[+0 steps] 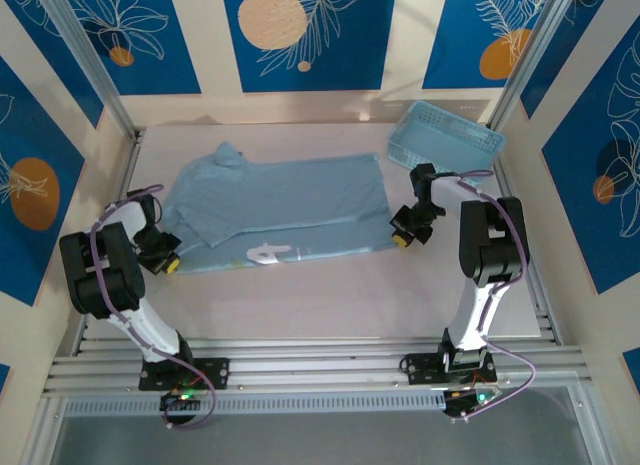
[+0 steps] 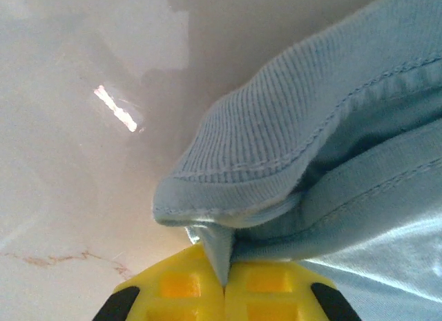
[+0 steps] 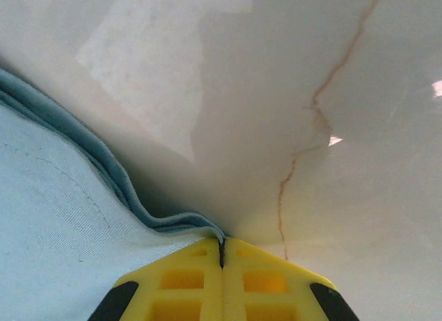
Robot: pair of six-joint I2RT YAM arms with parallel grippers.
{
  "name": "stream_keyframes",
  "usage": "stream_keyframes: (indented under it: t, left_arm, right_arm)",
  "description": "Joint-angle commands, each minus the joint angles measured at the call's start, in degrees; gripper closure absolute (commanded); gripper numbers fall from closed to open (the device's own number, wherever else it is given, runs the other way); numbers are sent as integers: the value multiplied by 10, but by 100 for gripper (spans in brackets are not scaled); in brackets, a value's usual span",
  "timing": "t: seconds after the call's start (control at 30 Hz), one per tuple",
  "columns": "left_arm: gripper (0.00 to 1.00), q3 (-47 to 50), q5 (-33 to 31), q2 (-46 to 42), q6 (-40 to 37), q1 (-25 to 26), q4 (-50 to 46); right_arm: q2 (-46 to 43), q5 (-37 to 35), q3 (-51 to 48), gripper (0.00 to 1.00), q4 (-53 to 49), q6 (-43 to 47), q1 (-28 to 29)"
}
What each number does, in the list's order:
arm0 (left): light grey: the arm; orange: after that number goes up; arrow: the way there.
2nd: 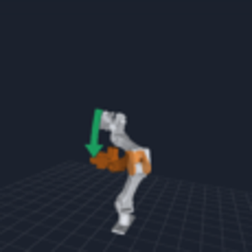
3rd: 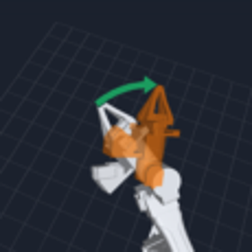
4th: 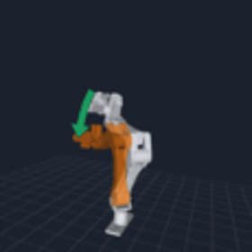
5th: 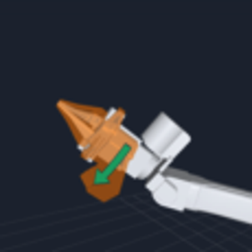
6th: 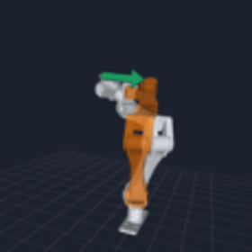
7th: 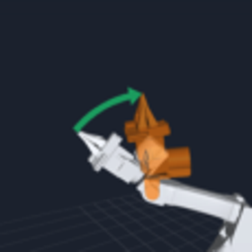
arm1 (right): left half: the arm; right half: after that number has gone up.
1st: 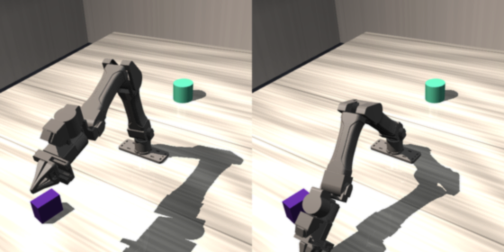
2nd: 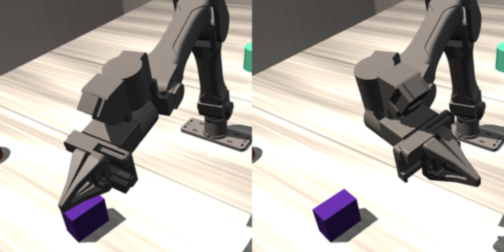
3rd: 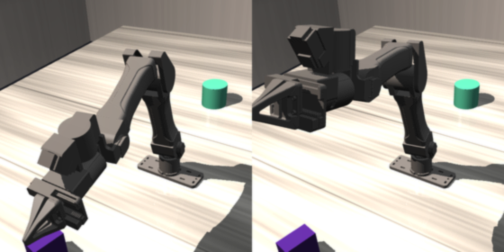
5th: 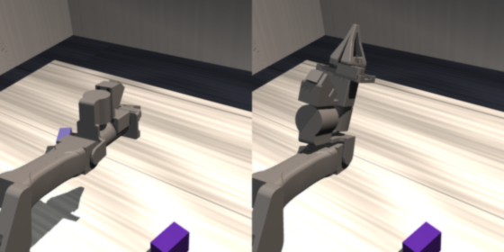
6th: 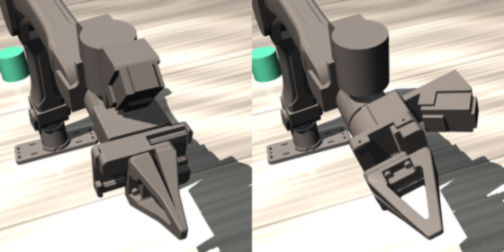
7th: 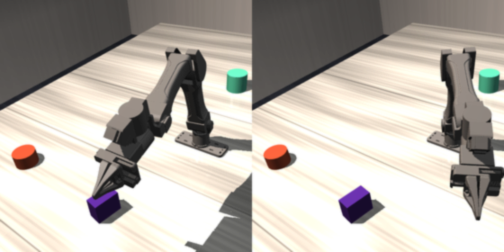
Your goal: Fold and stack the t-shirts
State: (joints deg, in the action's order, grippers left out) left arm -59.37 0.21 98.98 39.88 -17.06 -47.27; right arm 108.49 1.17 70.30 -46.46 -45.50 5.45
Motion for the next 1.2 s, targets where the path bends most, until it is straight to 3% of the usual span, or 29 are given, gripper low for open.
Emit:
stream_keyframes:
  t: [0.0,0.3,0.47,0.5,0.57,0.6,0.67,0.77,0.83,1.0,1.17]
  left_arm:
    - [100,15,3,-30,-13,6,-14]
    - [100,147,30,-147,30,69,-40]
    - [100,179,4,-199,37,78,-63]
    - [94,175,-4,-206,33,77,-69]
    - [76,160,-19,-220,33,79,-86]
    - [67,150,-27,-234,34,81,-98]
    - [55,129,-32,-263,43,87,-116]
    - [53,104,6,-294,72,107,-126]
    - [53,102,48,-298,109,136,-116]
    - [51,154,139,-306,277,240,0]
    - [51,169,141,-256,341,288,65]
  right_arm:
    - [-49,-54,-27,100,-39,-27,-3]
    - [-170,-109,-164,100,-121,-64,-31]
    - [-220,-125,-211,100,-140,-82,-48]
    - [-224,-120,-215,91,-139,-82,-50]
    - [-234,-118,-211,59,-138,-85,-47]
    - [-242,-122,-202,48,-141,-87,-42]
    - [-266,-138,-174,38,-153,-88,-25]
    - [-298,-154,-123,35,-143,-63,18]
    - [-309,-116,-105,36,-96,-22,47]
    - [-312,91,-114,37,92,42,113]
    - [-286,131,-97,38,116,48,149]
